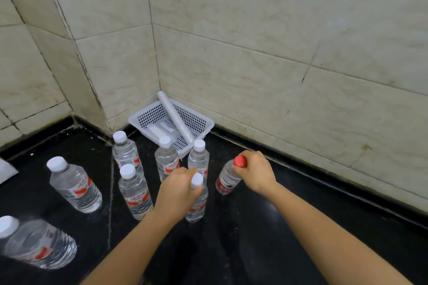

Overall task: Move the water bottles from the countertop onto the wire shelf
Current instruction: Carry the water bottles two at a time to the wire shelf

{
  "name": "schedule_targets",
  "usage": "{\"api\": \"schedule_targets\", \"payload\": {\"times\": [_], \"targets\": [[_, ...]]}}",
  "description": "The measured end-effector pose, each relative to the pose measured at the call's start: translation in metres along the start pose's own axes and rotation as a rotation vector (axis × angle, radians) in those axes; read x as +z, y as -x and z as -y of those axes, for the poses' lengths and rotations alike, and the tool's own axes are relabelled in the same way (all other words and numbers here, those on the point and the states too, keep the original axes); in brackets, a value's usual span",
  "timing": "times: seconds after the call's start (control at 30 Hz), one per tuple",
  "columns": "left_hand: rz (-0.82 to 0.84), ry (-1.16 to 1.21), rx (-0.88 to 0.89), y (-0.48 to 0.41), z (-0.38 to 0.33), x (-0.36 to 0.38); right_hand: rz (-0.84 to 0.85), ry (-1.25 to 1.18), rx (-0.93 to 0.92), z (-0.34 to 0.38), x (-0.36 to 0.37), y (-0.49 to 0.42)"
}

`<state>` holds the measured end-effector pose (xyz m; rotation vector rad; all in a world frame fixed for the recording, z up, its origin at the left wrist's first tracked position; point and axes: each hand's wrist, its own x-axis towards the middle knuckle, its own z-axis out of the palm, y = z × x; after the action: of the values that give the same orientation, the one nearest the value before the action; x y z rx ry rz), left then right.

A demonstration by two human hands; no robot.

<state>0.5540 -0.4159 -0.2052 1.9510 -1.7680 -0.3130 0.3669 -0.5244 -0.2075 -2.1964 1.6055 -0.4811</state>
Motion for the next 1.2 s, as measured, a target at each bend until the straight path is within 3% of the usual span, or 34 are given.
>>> {"api": "schedule_targets", "payload": {"times": [0.27, 0.47, 0.97, 1.2], "targets": [[0.079, -0.040, 0.180, 0.021, -0.036, 0.016, 0.084, -0.090, 0.099, -0.035, -0.028, 0.090], [0.185, 0.010, 0.325, 0.056, -0.109, 0.029, 0.035, -0.100, 0.178, -0.074, -0.079, 0.175], [0.192, 0.267, 0.479, 0.209, -0.377, 0.102, -0.287, -0.091, 0.362, -0.210, -0.254, 0.424], [0.291, 0.482, 0.614, 0.264, -0.501, 0.119, -0.502, -0.092, 0.473, -0.266, -0.335, 0.533]]}}
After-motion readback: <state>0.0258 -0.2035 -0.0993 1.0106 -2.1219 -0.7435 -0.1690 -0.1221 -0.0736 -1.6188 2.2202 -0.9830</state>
